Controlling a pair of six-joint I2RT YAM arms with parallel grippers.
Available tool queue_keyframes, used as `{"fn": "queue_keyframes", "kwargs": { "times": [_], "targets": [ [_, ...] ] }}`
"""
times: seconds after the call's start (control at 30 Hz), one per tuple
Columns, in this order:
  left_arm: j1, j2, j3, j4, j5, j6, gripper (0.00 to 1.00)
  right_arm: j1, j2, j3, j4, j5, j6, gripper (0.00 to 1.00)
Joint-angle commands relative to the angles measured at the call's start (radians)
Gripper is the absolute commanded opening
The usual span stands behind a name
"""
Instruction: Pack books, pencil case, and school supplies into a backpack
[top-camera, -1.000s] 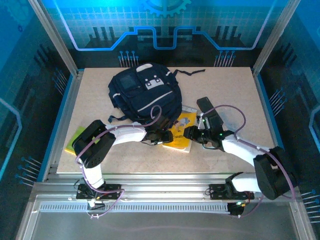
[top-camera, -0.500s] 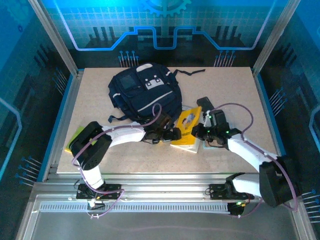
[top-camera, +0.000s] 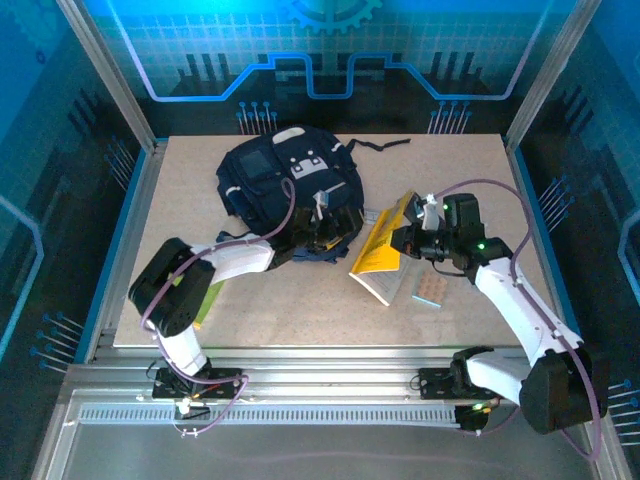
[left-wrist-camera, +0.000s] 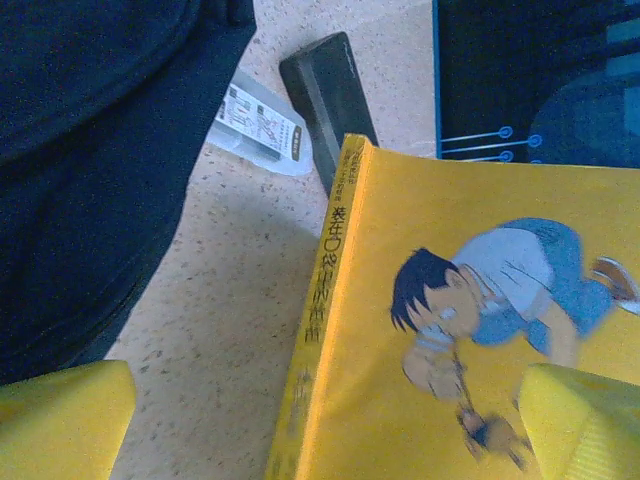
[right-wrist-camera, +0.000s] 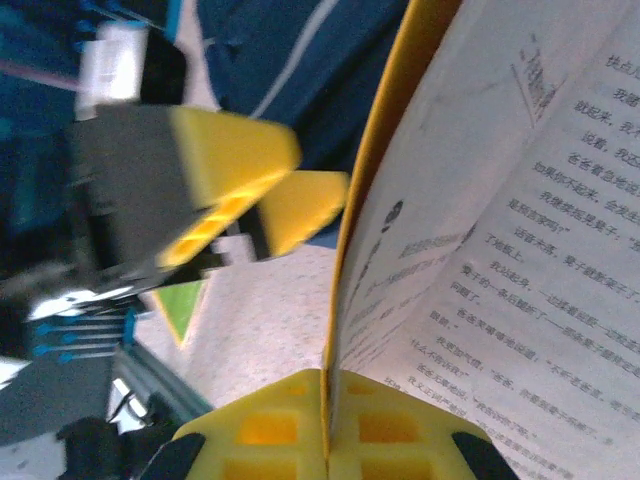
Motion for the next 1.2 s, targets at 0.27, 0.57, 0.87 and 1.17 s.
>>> {"fn": "queue_keyframes", "kwargs": {
  "times": [0.27, 0.57, 0.87, 1.17],
  "targets": [
    [-0.011, 0.098, -0.096, 0.323, 0.047, -0.216, 0.97, -0.015, 0.074, -0.121, 0.37, -0.172, 0.071, 0.0],
    [-0.023, 0.179, -0.124, 0.455, 0.061, -0.308, 0.84, -0.041, 0.314, -0.313, 0.595, -0.182, 0.076, 0.0],
    [-0.024, 0.136, -0.11, 0.311, 0.047, -0.175, 0.31, -0.044, 0.367, -0.26, 0.485, -0.133, 0.003, 0.0],
    [-0.019, 0.057, -0.025, 0.211, -0.004, -0.107, 0.0, -0.043, 0.159, -0.139, 0.106, 0.111, 0.029, 0.94]
  ]
}}
